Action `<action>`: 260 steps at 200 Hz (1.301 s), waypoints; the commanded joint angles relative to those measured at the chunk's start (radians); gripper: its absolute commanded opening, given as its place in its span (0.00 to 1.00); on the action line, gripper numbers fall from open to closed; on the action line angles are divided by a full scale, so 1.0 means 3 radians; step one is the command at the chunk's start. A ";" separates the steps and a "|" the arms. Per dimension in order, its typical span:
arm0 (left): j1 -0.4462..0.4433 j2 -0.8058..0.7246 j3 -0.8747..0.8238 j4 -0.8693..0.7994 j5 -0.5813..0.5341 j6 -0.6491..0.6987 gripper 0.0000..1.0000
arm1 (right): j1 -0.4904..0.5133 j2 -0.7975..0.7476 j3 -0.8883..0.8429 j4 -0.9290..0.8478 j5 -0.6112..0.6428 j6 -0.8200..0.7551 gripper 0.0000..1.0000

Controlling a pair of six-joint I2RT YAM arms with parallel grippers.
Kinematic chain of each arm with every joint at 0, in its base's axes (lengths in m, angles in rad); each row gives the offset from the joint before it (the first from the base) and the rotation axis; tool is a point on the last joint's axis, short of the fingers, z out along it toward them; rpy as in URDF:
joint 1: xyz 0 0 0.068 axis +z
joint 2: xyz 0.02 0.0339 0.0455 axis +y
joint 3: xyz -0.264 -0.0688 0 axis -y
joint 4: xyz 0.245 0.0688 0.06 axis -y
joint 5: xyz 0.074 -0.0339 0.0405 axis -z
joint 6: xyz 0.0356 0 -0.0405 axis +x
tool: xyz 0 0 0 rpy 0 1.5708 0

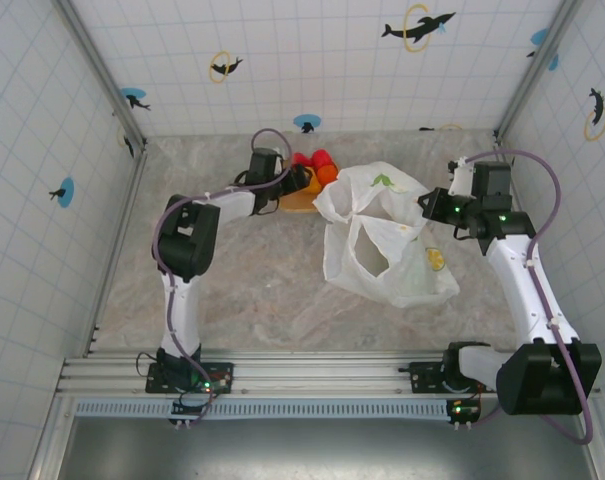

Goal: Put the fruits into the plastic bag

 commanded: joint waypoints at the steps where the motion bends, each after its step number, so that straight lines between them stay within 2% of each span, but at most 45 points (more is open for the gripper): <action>1: 0.0003 0.0129 0.0191 -0.0002 0.0037 -0.0038 0.93 | -0.0027 -0.0027 -0.0058 0.0083 -0.0046 -0.0003 0.00; 80: 0.0002 0.0374 0.0527 -0.0174 0.0097 0.0002 0.94 | -0.0042 -0.0057 -0.0075 0.0070 -0.0067 -0.0009 0.00; 153: -0.0038 0.0515 0.0745 -0.0353 0.0078 0.0038 0.89 | -0.0052 -0.0080 -0.0078 0.0041 -0.0072 -0.0013 0.00; 163: -0.0042 0.0639 0.0748 -0.0364 0.0077 0.0040 0.88 | -0.0052 -0.0077 -0.0083 0.0042 -0.0072 -0.0016 0.00; 215: -0.0042 0.0645 0.0731 -0.0395 0.0082 0.0046 0.73 | -0.0056 -0.0071 -0.0101 0.0060 -0.0077 -0.0008 0.00; 245: -0.0041 0.0586 0.0700 -0.0415 0.0040 0.0101 0.64 | -0.0055 -0.0082 -0.0137 0.0076 -0.0082 -0.0003 0.00; 260: -0.0046 0.0374 0.0650 -0.0406 0.0016 0.0142 0.61 | -0.0054 -0.0093 -0.0150 0.0076 -0.0077 0.0001 0.00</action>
